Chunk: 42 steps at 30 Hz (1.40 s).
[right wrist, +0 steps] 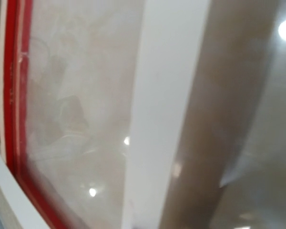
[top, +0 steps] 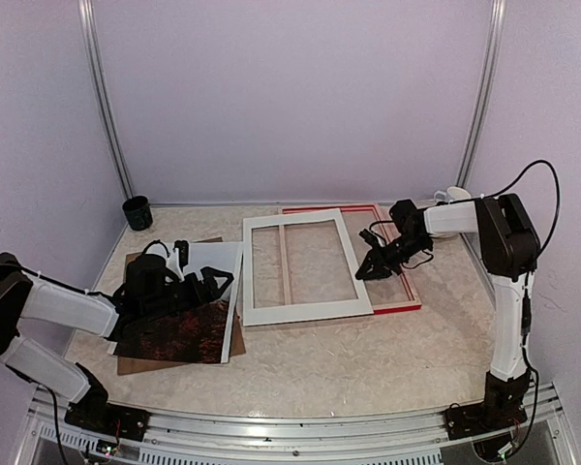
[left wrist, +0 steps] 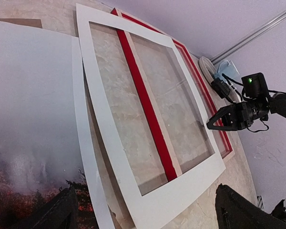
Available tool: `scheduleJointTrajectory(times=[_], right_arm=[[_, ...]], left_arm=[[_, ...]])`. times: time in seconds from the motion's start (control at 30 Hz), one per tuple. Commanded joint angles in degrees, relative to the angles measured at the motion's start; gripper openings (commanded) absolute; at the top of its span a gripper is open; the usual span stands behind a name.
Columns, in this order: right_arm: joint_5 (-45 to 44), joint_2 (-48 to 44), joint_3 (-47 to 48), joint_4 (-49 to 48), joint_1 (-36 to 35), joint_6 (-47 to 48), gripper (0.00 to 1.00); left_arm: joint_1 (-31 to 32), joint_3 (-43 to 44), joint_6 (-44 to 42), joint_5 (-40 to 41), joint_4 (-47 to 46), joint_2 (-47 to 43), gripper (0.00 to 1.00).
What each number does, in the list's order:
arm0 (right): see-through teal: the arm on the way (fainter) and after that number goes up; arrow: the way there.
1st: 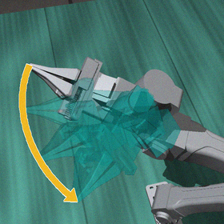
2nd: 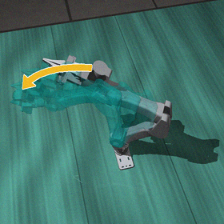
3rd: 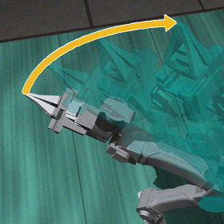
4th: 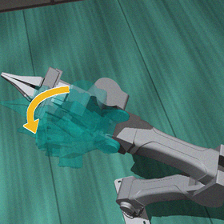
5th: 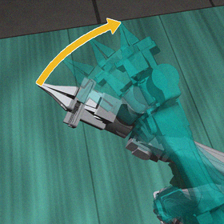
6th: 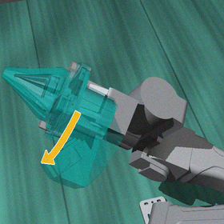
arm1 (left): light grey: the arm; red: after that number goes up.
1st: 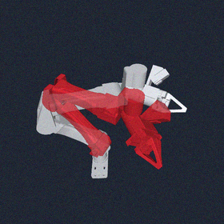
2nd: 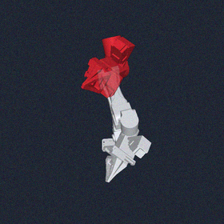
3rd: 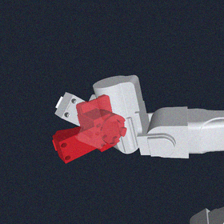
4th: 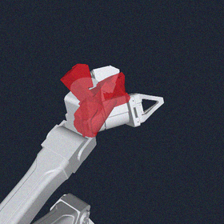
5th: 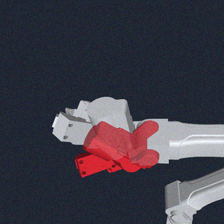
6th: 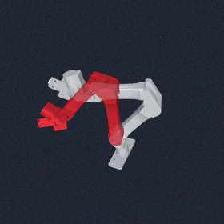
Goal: Put the photo into the frame
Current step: Place the mat board on the glass panel.
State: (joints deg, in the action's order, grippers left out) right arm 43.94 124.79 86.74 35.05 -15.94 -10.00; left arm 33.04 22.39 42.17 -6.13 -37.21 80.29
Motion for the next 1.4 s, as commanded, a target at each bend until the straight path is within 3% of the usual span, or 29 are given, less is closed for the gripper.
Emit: scheduleJointTrajectory(times=[0.0, 1.37], right_arm=[[-2.81, -2.01, 1.30, 2.07, 2.06, 1.93, 0.10], [-14.03, -4.94, 3.08, 4.75, 5.08, 3.86, 0.09]], left_arm=[[-0.60, -0.85, 0.05, -0.81, -2.03, 0.70, 0.99], [-0.69, -0.79, 0.98, -1.42, -4.10, 3.64, 0.99]])
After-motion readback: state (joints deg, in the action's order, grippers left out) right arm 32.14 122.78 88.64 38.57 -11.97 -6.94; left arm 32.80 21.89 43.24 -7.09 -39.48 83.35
